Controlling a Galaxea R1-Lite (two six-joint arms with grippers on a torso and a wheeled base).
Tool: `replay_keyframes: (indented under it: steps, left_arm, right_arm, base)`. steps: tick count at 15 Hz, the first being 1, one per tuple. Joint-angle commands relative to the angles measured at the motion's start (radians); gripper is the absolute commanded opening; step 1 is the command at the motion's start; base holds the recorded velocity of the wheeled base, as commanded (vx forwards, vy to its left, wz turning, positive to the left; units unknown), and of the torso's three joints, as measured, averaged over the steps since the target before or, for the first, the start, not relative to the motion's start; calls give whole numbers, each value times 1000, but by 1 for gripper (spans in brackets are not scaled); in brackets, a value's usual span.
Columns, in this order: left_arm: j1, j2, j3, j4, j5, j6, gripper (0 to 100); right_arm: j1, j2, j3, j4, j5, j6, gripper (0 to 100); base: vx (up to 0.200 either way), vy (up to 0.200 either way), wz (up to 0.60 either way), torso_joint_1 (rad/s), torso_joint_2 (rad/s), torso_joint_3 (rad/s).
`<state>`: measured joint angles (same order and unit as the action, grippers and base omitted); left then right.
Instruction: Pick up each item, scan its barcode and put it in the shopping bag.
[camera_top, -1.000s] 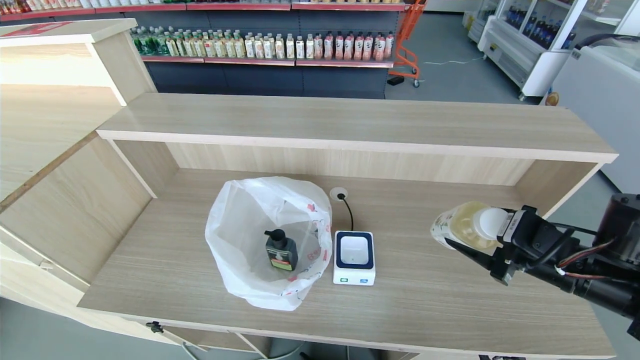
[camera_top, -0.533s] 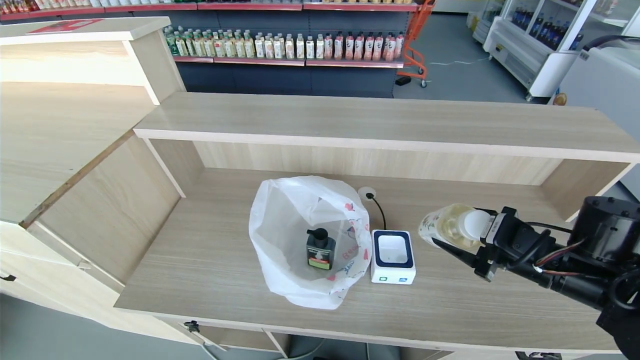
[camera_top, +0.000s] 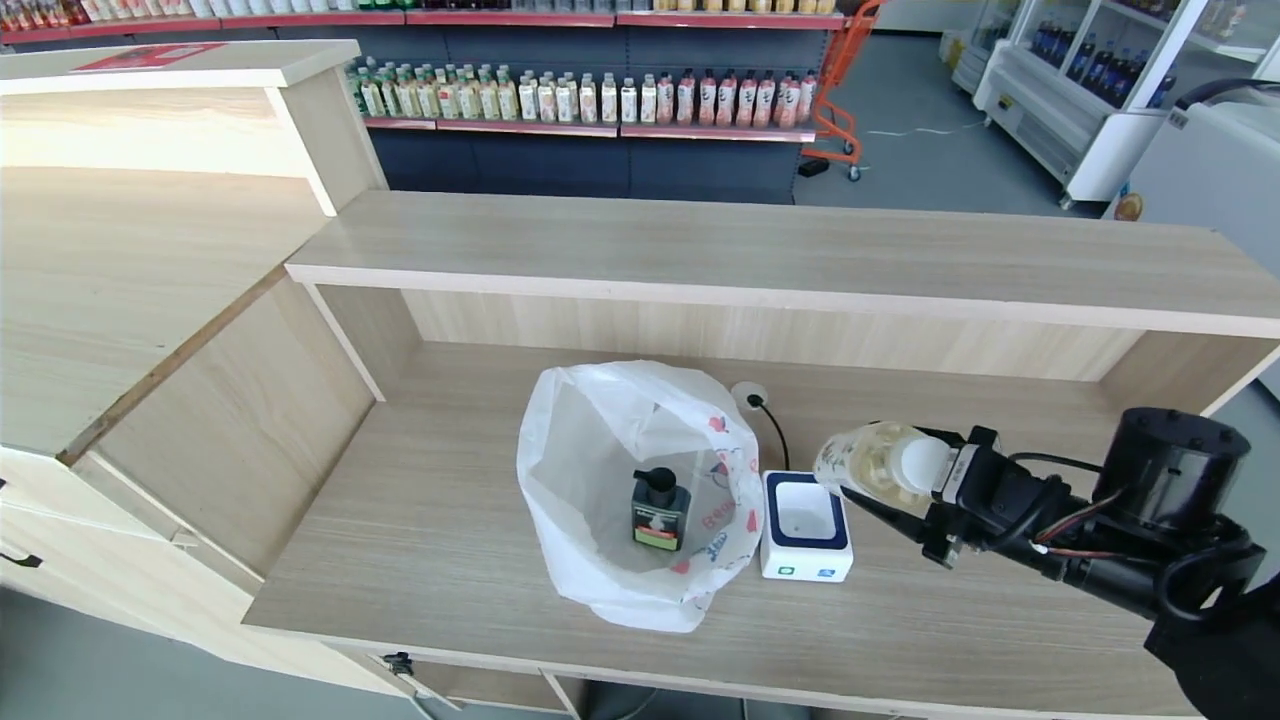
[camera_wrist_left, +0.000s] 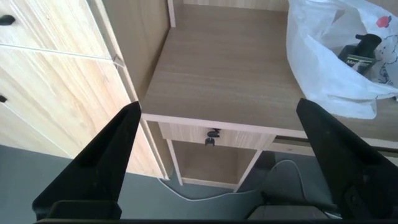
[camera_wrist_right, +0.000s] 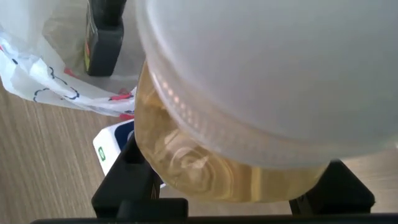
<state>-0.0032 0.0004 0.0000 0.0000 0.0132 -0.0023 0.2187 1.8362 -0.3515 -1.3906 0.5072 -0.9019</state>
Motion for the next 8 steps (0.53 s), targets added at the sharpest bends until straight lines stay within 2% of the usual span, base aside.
replay_keyframes:
  steps: [1, 8]
  left_arm:
    - [0, 0, 0, 0, 1, -1, 100]
    - [0, 0, 0, 0, 1, 1, 100]
  right_arm:
    - [-2, 57, 0, -16, 4, 0, 0]
    - [1, 163, 5, -47, 45, 0, 0]
  base:
    - [0, 0, 0, 0, 0, 0]
    - [0, 0, 0, 0, 0, 0]
